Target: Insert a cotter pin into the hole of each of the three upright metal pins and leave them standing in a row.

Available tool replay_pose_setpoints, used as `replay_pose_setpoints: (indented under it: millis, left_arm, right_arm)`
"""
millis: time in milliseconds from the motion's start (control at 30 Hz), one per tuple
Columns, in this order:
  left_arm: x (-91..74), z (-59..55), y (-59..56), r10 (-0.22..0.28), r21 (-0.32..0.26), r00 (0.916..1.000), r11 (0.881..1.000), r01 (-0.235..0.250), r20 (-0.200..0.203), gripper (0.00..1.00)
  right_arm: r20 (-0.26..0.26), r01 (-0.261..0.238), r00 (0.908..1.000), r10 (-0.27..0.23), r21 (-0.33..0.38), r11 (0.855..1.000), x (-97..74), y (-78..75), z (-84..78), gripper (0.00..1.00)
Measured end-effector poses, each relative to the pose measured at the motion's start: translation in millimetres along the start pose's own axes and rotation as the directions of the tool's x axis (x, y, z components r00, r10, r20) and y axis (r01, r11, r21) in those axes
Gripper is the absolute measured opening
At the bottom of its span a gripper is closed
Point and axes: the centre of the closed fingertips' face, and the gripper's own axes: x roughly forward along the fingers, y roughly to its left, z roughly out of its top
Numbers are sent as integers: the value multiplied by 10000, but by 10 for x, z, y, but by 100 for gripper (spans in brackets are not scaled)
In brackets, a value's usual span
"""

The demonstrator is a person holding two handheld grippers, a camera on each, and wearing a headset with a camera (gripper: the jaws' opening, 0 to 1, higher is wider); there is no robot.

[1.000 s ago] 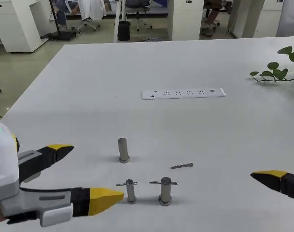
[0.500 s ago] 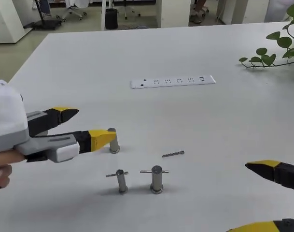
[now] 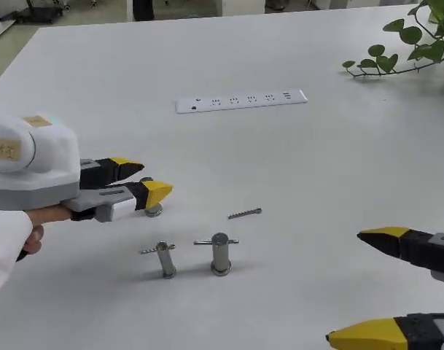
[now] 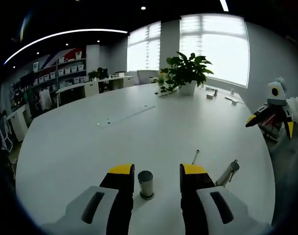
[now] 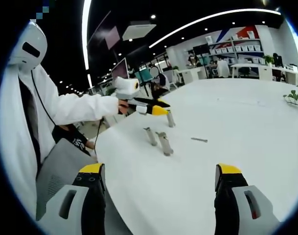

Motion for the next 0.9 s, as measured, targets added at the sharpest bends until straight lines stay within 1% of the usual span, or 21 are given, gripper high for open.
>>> replay_pose_setpoints:
  millis: [100,167,267,333,400,467,567,600,667,700,833,900]
  left_arm:
    - [54,-79,49,148,-69,9996,9999,-149,-235,31]
    - [75,-108,68,185,-104,9994,9998,-188,-294,29]
    - [102,-161,123,340,-217,9985,9992,-349,-434,22]
    - [113,-159,135,382,-405,9985,9984,-398,-382,19]
    - [119,-162,136,428,-337,9983,9985,-442,-401,17]
    - [123,-166,135,421,-320,9982,9985,-435,-430,12]
    - [101,-150,114,320,-237,9987,9992,-330,-404,11]
    - [105,-154,119,411,-508,9983,9978,-431,-402,11]
    - [100,-151,114,453,-384,9981,9982,-469,-420,11]
    - [97,-152,113,484,-209,9978,9986,-494,-449,10]
    - [89,-158,123,597,-264,9969,9978,-611,-507,10]
    - [78,-161,127,617,-460,9966,9969,-642,-548,10]
  right_arm:
    - [-39,72,10000,-72,-9,10000,3,-17,-20,90]
    - [-93,91,9999,-91,-11,10000,5,-24,-36,90]
    - [-226,104,9997,-103,4,9999,14,-38,-67,90]
    - [-305,99,9995,-99,-5,10000,16,-43,-88,89]
    - [-336,79,9994,-78,33,10000,18,-46,-101,89]
    - [-345,63,9994,-62,49,10000,21,-46,-106,89]
    - [-390,37,9992,-35,55,10000,23,-39,-119,88]
    - [-417,42,9991,-40,49,10000,26,-42,-121,88]
    - [-425,11,9991,-9,42,10000,25,-35,-121,88]
    - [-413,3,9991,-1,40,10000,19,-25,-122,88]
    - [-354,15,9994,-15,-7,10000,13,-15,-106,87]
    - [-317,40,9995,-40,-8,10000,7,-16,-101,87]
